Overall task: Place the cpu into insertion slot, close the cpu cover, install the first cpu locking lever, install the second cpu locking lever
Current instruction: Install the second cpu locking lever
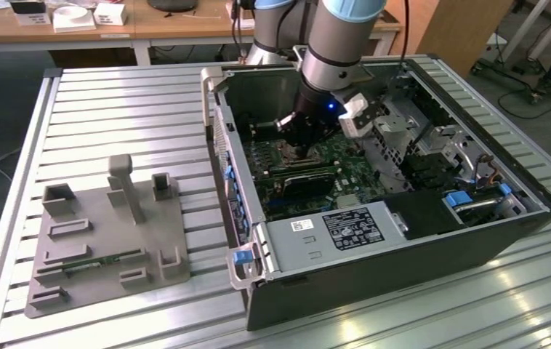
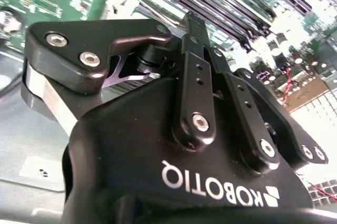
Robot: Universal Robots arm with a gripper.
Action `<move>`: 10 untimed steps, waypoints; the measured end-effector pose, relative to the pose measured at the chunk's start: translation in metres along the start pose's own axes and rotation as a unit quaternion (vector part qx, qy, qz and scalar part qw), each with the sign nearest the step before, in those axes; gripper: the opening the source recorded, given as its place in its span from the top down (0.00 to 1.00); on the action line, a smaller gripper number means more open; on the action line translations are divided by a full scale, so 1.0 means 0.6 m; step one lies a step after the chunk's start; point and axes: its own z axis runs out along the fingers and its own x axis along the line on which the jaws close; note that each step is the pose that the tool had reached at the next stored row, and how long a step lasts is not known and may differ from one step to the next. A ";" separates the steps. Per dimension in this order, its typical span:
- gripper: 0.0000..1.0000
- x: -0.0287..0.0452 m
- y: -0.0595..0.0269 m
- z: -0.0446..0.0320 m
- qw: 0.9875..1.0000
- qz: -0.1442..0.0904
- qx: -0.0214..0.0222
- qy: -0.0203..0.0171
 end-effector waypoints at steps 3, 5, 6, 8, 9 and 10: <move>0.90 0.012 0.000 0.005 1.000 0.000 0.000 0.000; 0.90 0.017 0.000 0.010 1.000 0.000 0.000 0.000; 0.90 0.019 -0.001 0.012 1.000 0.000 0.000 0.000; 0.90 0.026 -0.001 0.018 1.000 0.000 0.000 0.000; 0.90 0.029 -0.001 0.020 1.000 0.000 0.000 0.000; 0.90 0.031 -0.001 0.023 1.000 0.000 0.000 0.000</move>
